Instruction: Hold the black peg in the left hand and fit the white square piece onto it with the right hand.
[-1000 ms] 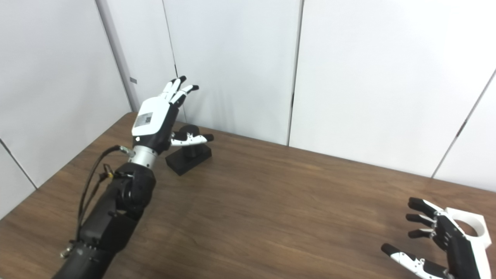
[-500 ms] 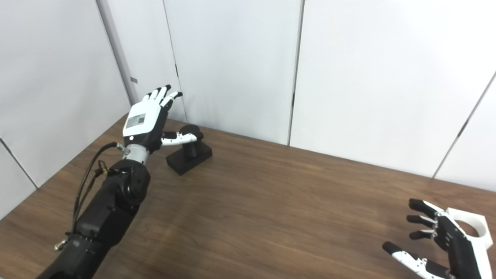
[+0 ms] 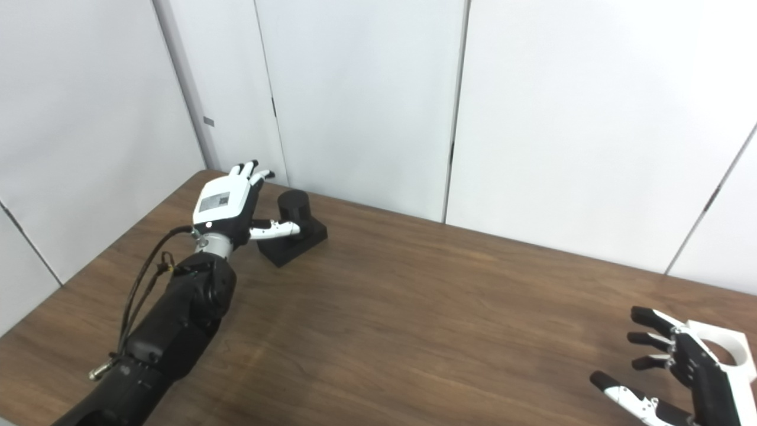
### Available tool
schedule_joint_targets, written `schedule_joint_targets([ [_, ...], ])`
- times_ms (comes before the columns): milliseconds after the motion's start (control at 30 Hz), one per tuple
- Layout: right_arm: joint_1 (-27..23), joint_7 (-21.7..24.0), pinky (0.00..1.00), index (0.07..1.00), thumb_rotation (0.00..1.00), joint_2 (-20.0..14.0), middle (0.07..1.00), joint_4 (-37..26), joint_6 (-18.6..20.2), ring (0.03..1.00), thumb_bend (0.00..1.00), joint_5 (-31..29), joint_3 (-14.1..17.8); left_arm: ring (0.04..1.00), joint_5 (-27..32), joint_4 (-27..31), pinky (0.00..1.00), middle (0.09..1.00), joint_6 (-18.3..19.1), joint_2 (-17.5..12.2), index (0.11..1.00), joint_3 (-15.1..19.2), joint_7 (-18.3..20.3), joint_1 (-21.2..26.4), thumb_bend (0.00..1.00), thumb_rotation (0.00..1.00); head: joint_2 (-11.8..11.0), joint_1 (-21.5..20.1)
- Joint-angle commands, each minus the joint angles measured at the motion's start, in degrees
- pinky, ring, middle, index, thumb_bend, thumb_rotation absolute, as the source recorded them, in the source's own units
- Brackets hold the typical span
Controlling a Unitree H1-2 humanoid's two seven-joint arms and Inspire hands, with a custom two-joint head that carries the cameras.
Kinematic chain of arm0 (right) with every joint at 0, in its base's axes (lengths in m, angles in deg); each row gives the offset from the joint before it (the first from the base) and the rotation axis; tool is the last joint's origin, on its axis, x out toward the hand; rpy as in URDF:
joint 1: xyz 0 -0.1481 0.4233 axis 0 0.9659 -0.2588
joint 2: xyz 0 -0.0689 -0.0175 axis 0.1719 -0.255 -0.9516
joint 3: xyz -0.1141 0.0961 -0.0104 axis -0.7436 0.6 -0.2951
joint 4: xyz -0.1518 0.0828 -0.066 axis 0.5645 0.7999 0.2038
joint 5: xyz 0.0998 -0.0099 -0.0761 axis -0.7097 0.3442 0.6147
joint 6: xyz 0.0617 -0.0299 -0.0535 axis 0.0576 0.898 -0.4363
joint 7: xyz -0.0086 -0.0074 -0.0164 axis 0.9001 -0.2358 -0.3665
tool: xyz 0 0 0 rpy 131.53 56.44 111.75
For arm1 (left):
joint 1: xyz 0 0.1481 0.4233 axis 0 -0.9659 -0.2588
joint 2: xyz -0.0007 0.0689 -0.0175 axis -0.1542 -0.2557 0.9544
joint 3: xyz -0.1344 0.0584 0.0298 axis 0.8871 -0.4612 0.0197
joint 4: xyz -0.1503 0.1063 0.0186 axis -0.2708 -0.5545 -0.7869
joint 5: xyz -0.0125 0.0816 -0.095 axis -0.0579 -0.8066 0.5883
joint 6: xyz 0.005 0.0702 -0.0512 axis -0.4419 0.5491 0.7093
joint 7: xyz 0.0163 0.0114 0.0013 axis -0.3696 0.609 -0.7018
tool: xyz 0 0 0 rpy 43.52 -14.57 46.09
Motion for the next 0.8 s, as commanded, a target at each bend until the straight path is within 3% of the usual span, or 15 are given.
schedule_joint_targets([
  [0, -1.32, -0.03, 0.52, 0.751, 0.2, -0.68, 0.778, -2.35, -0.17, 0.697, 0.65, -0.41, 0.59, 1.0, -1.35, -0.14, 0.93, 1.0, 0.99, -2.1, 0.869, -0.24, -1.05, 3.21, 1.0, 0.74, 0.11, -0.09],
  [367, -1.29, 0.01, 0.52, 0.751, 0.21, -0.85, 0.781, -2.23, -0.84, 0.7, 0.66, -0.68, 0.67, 1.0, -1.38, -4.2, 0.93, 1.0, 3.11, -2.54, 0.869, -2.26, -1.96, 4.09, 1.0, 0.73, 0.42, -0.16],
  [767, -1.05, 0.0, 0.53, 0.755, 0.23, -0.7, 0.786, -3.09, -0.37, 0.711, 0.64, -0.17, 0.47, 1.0, -1.36, -6.22, 0.95, 1.0, 5.46, -2.82, 0.868, -4.67, 1.06, 5.0, 1.0, 0.72, 0.95, -0.71],
])
